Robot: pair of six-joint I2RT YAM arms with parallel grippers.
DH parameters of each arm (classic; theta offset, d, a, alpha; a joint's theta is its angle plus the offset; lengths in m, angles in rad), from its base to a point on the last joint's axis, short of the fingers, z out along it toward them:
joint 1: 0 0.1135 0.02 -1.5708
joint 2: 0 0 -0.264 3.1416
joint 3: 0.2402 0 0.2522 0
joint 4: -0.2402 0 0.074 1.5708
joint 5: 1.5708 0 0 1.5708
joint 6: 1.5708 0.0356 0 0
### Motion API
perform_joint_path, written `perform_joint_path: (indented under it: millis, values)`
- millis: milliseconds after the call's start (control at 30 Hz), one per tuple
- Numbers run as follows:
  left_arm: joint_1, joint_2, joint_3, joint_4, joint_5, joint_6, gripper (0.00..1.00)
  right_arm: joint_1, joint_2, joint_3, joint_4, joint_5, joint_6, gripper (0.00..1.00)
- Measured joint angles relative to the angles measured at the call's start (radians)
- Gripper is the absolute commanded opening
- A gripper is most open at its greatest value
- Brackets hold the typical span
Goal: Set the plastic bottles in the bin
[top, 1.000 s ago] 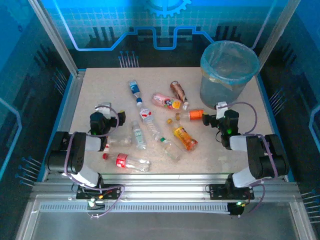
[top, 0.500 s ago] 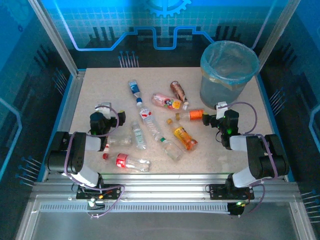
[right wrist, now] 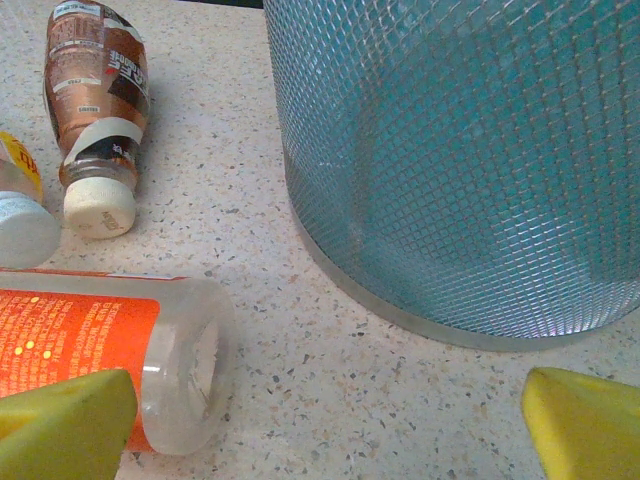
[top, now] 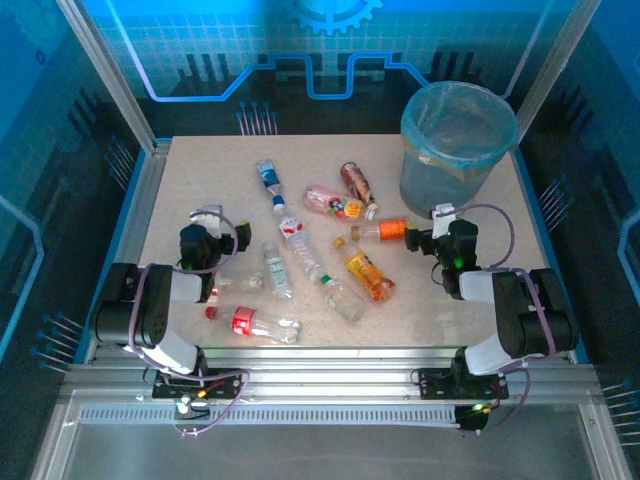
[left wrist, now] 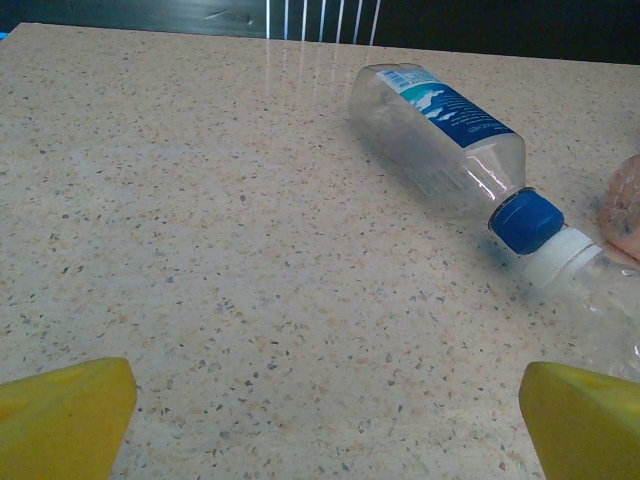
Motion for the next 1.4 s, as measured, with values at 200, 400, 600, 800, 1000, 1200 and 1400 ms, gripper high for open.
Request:
perform_joint_path:
  millis: [200,400,600,800,1000,1200,1400]
  values:
    - [-0.018,-0.181,-0.002,-0.14,-0.057,0.0,0.99,0.002,-0.216,-0.013,-0.13,0.05,0.017,0.99]
    - [-0.071,-0.537,0.065,-0.378,-0.148,-0.03,0.99,0.035,-0.499,0.008,-0.399,0.091,0.038,1.0]
    - [-0.122,-0.646,0.251,-0.693,-0.18,-0.083,0.96,0.093,-0.641,0.105,-0.767,0.102,0.075,0.95]
    - [-0.202,-0.606,0.492,-1.04,-0.123,-0.114,0.88,0.167,-0.75,0.22,-1.072,0.077,0.145,0.83]
    - [-0.272,-0.502,0.706,-1.32,0.035,-0.116,0.81,0.35,-0.726,0.414,-1.325,0.049,0.235,0.72]
    - [-0.302,-0.427,0.795,-1.496,0.232,-0.098,0.78,0.542,-0.443,0.765,-1.538,0.066,0.267,0.62]
    - [-0.347,-0.378,0.785,-1.571,0.314,-0.057,0.78,0.647,-0.143,1.0,-1.637,0.106,0.253,0.54]
